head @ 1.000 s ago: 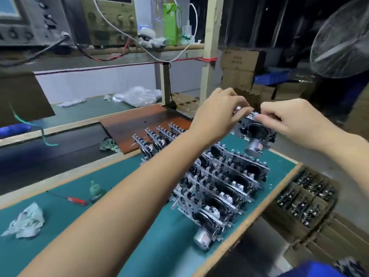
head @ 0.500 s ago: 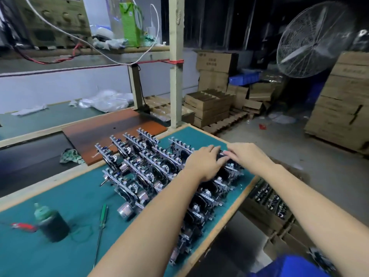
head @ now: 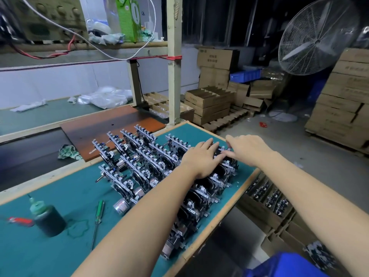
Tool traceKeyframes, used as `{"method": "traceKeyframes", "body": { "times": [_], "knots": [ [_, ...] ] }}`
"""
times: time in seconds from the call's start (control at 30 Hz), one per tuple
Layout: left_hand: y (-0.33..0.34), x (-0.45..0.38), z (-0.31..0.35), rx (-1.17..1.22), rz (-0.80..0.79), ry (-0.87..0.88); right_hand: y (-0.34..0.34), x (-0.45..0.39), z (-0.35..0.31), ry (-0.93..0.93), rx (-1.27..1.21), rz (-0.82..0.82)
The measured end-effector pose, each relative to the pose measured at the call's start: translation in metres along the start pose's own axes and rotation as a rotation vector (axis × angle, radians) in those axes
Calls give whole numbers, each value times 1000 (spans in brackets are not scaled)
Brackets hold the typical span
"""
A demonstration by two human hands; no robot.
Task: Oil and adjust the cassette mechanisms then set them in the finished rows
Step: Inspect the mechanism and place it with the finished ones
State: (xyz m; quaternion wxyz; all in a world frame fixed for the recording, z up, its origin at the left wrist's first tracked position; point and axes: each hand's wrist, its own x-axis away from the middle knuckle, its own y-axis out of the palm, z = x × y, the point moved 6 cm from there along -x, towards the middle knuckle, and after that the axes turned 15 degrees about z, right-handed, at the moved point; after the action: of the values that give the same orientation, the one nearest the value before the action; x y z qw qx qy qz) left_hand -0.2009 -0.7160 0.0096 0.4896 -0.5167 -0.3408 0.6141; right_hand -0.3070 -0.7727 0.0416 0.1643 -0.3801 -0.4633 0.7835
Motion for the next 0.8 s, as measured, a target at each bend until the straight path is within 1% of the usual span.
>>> {"method": "traceKeyframes", "body": {
  "times": [0.13,0.23,0.33,0.5,0.63,0.8],
  "knots": [
    [-29,8,6,-8,175,37,-42,9,-15,18,-101,145],
    [-63,36,4,3,309,73,-77,21,-43,26,-297,259],
    [-99,86,-17,79,417,11,-104,30,-90,-10,-512,254],
    [-143,203,-75,97,505,-233,-138,42,-210,-226,-804,187],
    [-160,300,-120,71,512,-442,-151,55,-309,-388,-1019,97],
    [-172,405,-166,32,524,-724,-157,74,-426,-581,-1134,-24]
  ]
}}
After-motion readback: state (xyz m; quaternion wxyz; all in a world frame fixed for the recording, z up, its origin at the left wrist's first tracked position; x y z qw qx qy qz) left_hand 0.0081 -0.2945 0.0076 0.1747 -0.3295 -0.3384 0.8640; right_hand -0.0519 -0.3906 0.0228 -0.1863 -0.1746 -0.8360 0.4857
